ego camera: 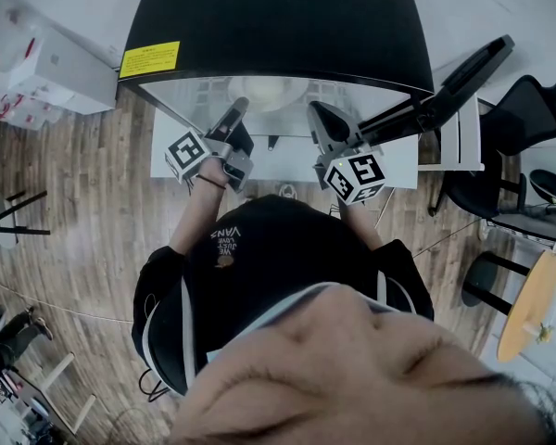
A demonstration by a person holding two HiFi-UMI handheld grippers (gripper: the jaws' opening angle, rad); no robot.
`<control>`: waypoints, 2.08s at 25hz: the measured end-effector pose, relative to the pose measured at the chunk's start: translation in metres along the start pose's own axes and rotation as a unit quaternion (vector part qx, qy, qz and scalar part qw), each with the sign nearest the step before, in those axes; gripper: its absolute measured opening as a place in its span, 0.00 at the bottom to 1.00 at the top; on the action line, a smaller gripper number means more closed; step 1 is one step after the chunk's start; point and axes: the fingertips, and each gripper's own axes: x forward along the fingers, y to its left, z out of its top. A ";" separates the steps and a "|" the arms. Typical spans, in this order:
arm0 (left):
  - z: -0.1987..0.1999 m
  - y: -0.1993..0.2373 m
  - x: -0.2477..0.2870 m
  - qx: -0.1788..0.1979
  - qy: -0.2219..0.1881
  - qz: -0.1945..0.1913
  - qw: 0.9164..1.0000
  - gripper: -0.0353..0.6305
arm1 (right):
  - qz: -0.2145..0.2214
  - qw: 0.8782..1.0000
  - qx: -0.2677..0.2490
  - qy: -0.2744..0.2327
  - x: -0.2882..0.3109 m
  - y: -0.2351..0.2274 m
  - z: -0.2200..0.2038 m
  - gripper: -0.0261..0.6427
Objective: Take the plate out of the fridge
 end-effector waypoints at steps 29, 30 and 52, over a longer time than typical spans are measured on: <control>-0.007 0.009 -0.015 -0.041 0.008 0.028 0.999 0.11 | 0.001 1.000 0.006 0.003 0.001 0.007 -0.006 0.06; -0.008 0.009 -0.016 -0.040 0.009 0.028 0.999 0.11 | 0.001 1.000 0.006 0.003 0.001 0.008 -0.006 0.06; -0.021 0.016 -0.038 -0.046 0.027 0.025 0.998 0.10 | -0.044 0.996 0.081 0.021 -0.011 0.007 -0.027 0.06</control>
